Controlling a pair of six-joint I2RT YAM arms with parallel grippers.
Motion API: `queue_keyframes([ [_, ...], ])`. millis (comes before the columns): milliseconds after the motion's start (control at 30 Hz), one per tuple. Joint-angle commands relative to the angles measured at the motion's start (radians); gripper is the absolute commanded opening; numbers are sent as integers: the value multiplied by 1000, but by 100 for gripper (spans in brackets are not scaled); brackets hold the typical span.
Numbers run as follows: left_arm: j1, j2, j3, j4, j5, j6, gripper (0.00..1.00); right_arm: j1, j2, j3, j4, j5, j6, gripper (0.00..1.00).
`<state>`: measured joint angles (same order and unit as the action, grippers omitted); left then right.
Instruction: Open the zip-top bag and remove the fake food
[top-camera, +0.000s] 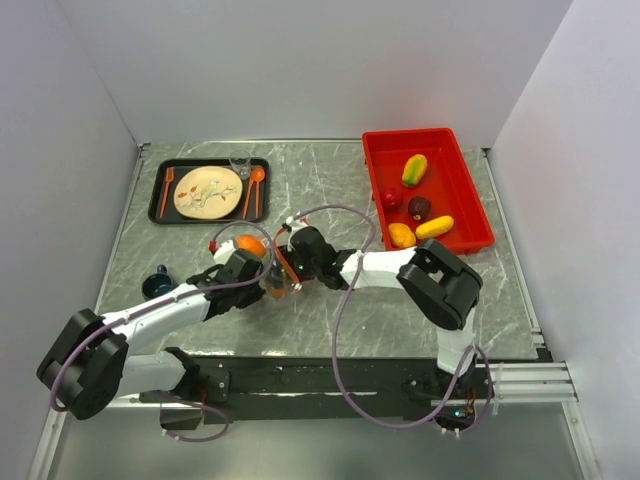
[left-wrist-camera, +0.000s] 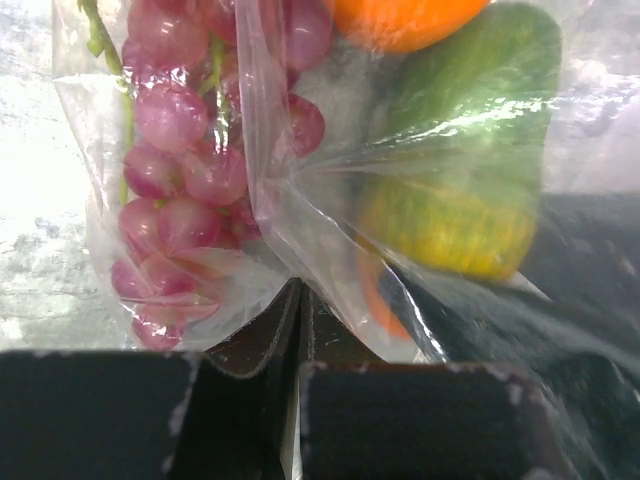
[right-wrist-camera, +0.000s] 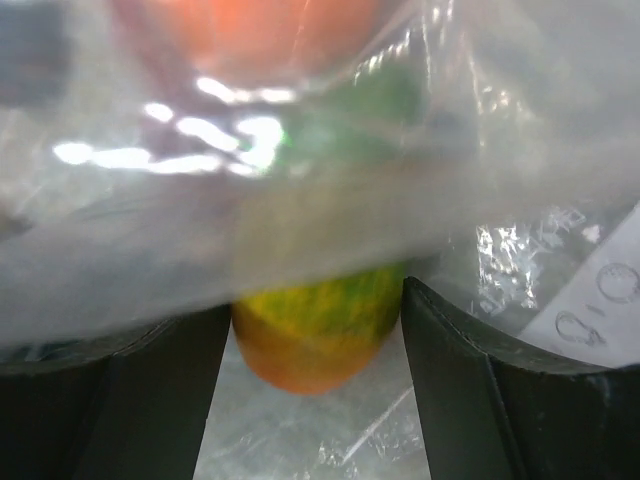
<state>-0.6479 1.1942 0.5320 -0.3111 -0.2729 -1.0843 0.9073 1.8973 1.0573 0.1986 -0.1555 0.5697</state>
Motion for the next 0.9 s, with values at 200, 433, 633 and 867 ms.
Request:
queue_keyframes([
  [200,-2,4,11,12,-20,12,6,16,25,37,36,93,50,54],
  [433,25,25,14,-75,-132,-55,6,1,-93,0,-37,140,25,32],
  [633,57,16,20,-80,-160,-46,6,-30,-184,-42,-85,122,15,32],
  [867,63,22,19,-77,-157,-55,6,-64,-250,-68,-143,114,-5,29],
])
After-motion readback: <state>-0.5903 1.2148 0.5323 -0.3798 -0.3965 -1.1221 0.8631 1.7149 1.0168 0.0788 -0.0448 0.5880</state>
